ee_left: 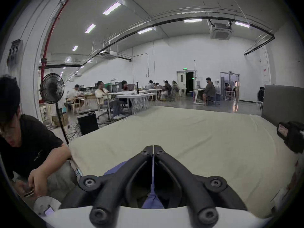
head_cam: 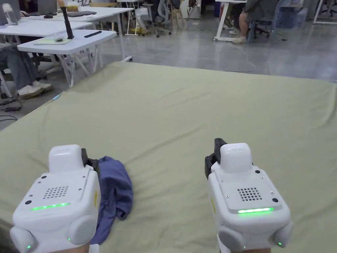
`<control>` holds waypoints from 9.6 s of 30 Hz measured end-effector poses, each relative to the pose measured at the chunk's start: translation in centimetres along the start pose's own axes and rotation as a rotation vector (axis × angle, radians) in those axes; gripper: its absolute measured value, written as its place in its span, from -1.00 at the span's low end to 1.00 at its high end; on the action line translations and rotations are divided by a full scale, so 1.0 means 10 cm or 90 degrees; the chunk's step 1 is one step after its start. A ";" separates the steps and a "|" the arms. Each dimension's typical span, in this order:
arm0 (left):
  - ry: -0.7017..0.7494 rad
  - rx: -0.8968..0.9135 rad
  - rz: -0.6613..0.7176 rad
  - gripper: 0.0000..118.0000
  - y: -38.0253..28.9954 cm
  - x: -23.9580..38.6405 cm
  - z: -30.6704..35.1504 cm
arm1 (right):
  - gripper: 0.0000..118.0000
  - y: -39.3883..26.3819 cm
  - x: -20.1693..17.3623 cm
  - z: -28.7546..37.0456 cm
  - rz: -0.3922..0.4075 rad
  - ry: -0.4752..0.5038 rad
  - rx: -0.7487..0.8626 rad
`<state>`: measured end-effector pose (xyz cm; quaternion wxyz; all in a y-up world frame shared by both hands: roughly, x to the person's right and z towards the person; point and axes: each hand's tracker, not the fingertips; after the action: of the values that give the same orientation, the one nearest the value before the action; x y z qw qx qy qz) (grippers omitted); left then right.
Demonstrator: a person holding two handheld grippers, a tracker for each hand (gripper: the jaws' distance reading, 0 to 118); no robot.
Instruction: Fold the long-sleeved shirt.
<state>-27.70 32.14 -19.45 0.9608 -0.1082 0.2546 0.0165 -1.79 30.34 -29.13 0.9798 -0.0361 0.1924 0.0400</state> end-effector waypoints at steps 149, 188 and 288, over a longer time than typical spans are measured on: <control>-0.341 -0.371 -0.078 -0.98 0.36 2.48 -2.94 | -0.79 -0.57 3.24 -2.13 -0.169 -0.131 -0.507; -0.448 -0.361 -0.090 -1.00 0.06 1.41 -1.19 | -1.00 -0.59 2.55 0.23 -0.214 -0.199 -0.428; -0.368 -0.435 -0.169 -1.00 -0.73 0.88 -1.28 | -0.77 -1.26 2.11 0.07 -0.124 -0.141 -0.587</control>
<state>-25.65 22.07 -33.17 0.8956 -0.4409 -0.0595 0.0061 19.11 19.27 -35.80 0.8757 -0.4797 0.0450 0.0329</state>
